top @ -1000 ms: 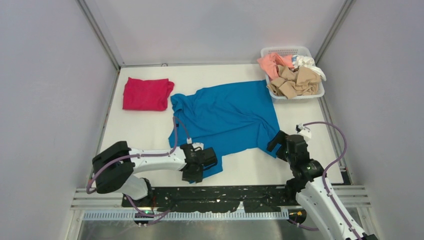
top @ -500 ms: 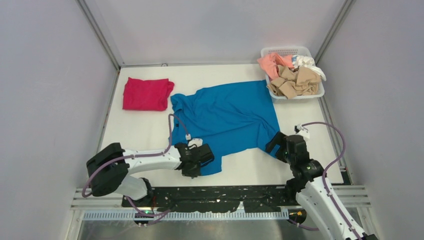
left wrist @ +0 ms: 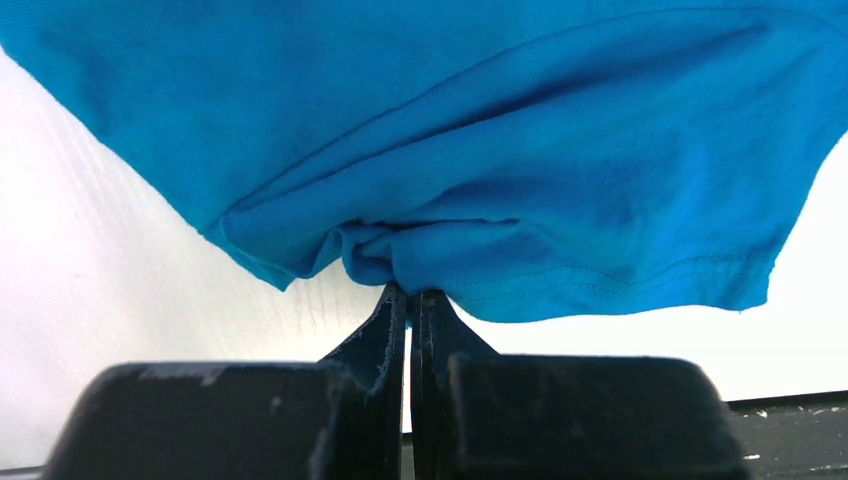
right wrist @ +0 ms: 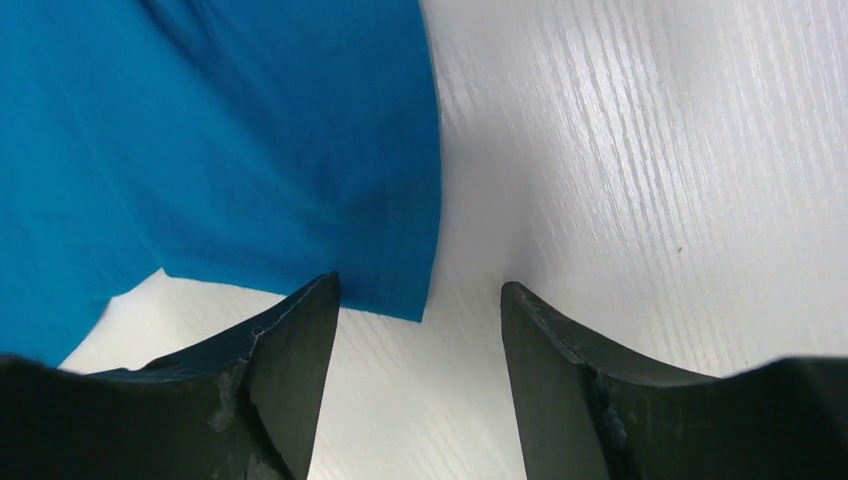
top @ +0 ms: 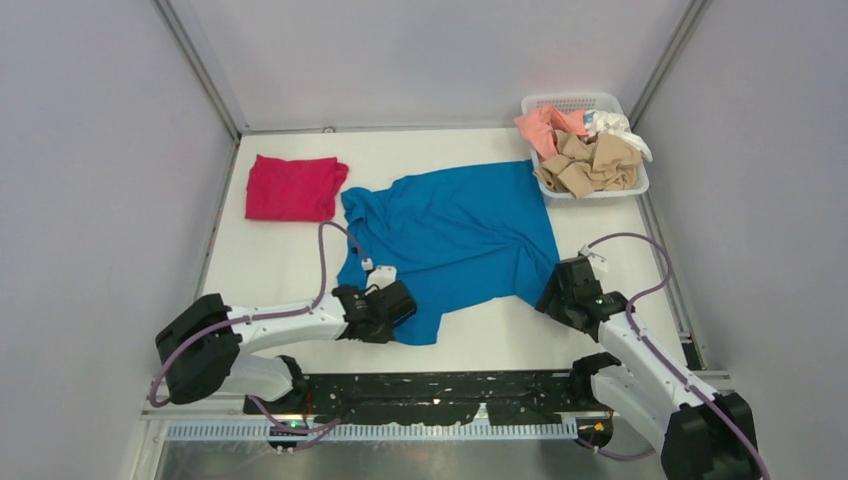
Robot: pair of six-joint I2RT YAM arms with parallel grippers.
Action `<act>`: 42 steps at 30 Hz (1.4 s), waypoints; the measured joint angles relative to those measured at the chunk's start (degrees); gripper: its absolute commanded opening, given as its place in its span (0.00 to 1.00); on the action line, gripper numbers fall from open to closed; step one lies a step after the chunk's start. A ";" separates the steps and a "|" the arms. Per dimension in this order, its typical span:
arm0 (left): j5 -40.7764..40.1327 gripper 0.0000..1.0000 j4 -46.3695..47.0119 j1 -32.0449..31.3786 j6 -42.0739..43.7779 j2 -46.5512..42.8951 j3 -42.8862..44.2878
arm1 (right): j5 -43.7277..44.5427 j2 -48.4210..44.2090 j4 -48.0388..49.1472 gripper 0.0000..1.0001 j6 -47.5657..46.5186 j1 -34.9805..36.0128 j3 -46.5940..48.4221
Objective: Fold and stack the t-shirts
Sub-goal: Flatten out the tshirt
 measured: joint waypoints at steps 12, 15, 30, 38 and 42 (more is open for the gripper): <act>0.72 0.00 4.81 0.00 1.40 -2.93 -3.30 | 2.14 10.21 5.14 0.49 0.35 2.93 3.43; 0.63 0.00 4.94 0.00 1.38 -3.85 -3.56 | 1.75 10.32 6.08 0.49 1.66 3.21 3.26; -2.40 0.00 4.15 0.13 1.14 -7.93 -4.02 | -0.76 7.21 10.64 0.06 6.01 3.37 0.15; -9.92 0.00 -1.73 5.09 4.35 -15.80 0.70 | 0.94 -2.64 6.16 0.06 0.61 3.48 6.47; -20.13 0.00 -2.99 6.69 9.42 -24.11 10.84 | 4.04 -7.74 7.98 0.06 -3.15 3.48 16.02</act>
